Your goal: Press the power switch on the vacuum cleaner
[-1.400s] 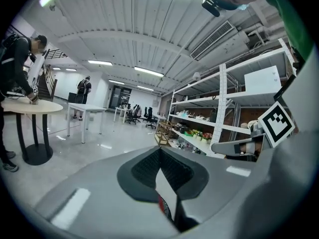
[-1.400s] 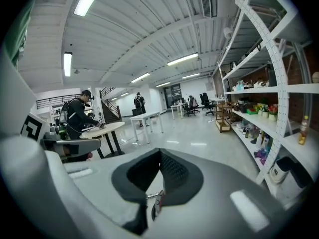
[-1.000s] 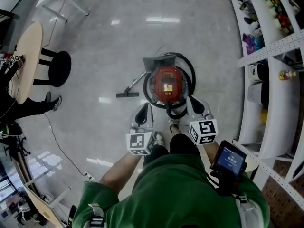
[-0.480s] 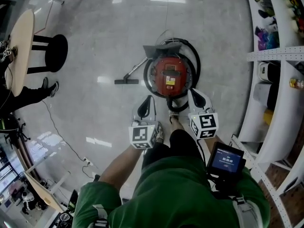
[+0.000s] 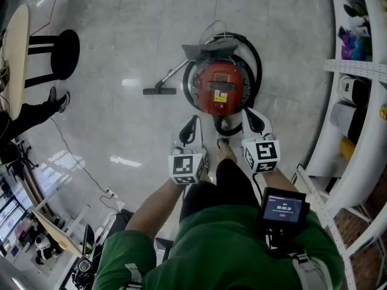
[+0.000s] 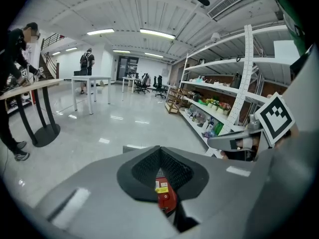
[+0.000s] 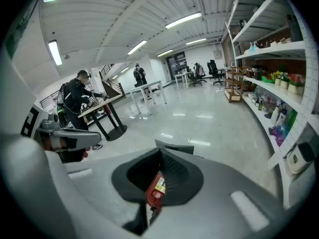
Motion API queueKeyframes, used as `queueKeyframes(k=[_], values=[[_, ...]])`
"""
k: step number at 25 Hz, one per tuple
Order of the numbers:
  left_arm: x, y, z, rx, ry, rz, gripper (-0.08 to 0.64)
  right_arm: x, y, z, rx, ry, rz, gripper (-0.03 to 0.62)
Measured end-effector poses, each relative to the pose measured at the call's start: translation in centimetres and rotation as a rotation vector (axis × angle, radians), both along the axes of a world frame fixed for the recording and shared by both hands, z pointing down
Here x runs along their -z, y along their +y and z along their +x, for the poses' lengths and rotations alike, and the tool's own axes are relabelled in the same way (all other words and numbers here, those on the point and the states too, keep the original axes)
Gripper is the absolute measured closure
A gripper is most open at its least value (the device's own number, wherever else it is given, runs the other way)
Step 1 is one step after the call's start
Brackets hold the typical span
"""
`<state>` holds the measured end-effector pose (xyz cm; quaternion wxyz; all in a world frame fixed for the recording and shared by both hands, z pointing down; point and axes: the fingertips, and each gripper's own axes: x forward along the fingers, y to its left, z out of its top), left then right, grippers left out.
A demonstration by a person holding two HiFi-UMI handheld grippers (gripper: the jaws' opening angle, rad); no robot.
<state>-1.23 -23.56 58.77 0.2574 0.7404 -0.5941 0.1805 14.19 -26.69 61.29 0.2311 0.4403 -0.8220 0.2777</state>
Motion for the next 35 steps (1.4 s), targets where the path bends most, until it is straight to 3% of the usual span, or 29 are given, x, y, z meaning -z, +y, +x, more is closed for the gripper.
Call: queueKeyframes(k=[20, 35], values=[[-12.9, 0.4, -1.8, 0.008, -0.017, -0.177, 0.552, -13.3, 0.4, -2.2, 0.075, 0.055, -0.140, 0.591], [-21.2, 2.4, -0.6, -0.017, 0.004, -0.270, 0.552, -22.2, 3.9, -3.2, 0.140, 0.090, -0.227, 0.589]])
